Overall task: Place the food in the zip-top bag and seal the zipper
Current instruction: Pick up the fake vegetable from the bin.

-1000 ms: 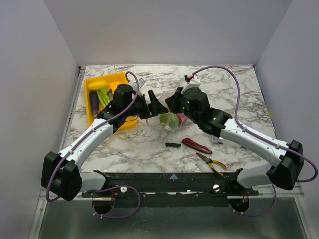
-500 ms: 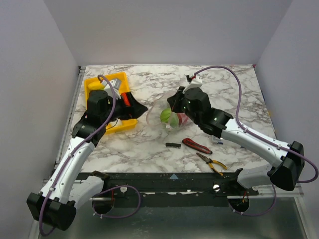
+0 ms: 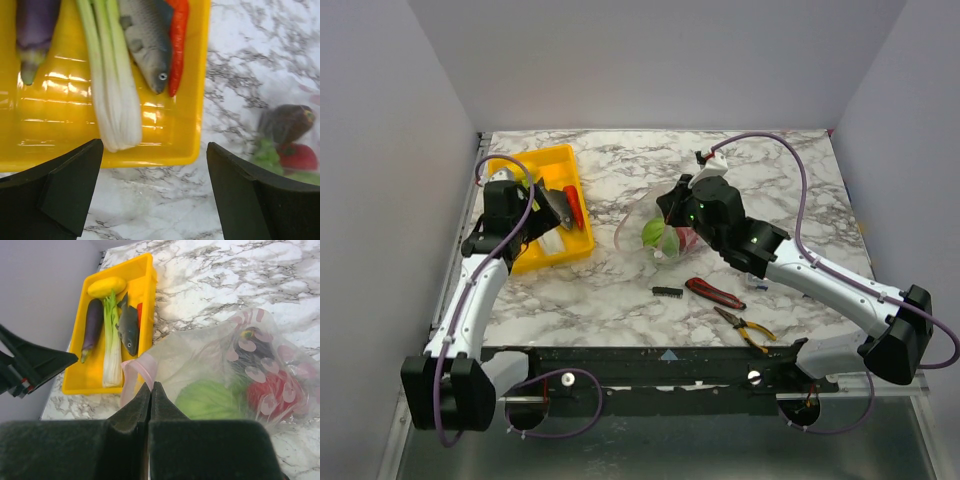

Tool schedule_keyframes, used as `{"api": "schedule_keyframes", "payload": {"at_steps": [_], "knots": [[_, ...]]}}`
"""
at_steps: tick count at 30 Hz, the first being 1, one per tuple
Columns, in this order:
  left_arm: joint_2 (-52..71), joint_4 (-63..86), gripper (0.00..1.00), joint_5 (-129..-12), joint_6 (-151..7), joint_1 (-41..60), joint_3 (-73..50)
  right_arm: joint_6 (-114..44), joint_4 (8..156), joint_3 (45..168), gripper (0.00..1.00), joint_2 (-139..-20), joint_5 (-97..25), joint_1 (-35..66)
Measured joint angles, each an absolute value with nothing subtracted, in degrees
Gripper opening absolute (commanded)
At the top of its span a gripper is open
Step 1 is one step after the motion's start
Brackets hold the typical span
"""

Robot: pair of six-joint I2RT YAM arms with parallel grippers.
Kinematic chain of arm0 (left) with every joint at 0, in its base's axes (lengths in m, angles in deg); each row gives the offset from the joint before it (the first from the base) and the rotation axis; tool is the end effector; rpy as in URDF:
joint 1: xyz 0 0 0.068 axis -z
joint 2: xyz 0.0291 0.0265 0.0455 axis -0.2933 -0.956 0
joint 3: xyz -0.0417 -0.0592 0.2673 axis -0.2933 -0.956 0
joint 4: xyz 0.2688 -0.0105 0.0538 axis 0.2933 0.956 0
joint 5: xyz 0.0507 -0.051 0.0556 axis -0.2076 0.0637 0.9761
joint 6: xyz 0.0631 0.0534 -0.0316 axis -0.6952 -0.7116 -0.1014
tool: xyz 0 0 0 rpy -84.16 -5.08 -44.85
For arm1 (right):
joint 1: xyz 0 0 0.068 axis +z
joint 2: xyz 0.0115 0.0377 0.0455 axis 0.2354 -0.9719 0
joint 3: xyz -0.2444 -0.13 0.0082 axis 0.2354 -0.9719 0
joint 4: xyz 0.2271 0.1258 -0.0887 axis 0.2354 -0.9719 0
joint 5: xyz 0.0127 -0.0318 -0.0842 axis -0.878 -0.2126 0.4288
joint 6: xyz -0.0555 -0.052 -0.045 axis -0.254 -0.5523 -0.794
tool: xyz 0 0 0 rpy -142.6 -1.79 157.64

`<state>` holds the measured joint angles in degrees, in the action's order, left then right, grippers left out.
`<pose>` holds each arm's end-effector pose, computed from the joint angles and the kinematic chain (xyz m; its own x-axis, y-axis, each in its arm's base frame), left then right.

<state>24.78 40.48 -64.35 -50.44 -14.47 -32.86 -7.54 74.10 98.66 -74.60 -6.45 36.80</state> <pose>0.2756 -0.0155 0.2737 -0.5316 -0.5286 -0.6618 -0.2612 0.8456 -0.4656 0.2532 0.2600 0.3518 -0.4302 0.3010 -0.8511 -0.2946 0.8444 0.4475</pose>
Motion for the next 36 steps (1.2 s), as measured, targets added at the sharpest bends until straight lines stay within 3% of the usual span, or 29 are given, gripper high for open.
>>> {"api": "schedule_keyframes", "payload": {"at_steps": [8, 15, 20, 28, 33, 36], "knots": [[7.58, 40.67, 0.82, -59.13, -49.32, -17.81, -24.79, -8.85, 74.05, 98.66, 0.00, -74.60, -6.40, 36.80], [-7.11, 44.74, 0.82, -46.98, -57.21, -18.23, -10.08, -9.05, 74.01, 98.66, 0.00, -74.60, -6.25, 36.80], [-16.35, 50.22, 0.76, -43.39, -62.42, -18.51, -0.31, -9.62, 74.01, 98.66, 0.00, -74.60, -5.79, 36.80], [-22.47, 53.98, 0.74, -41.45, -69.52, -19.32, 0.54, -10.54, 74.01, 98.66, 0.00, -74.60, -5.42, 36.80], [-26.21, 53.96, 0.65, -39.50, -73.28, -19.36, -0.29, -10.54, 74.01, 98.66, 0.00, -74.60, -5.42, 36.80], [-27.96, 54.20, 0.52, -38.45, -74.39, -19.49, -0.22, -10.51, 74.01, 98.66, 0.00, -74.60, -5.42, 36.80]]}}
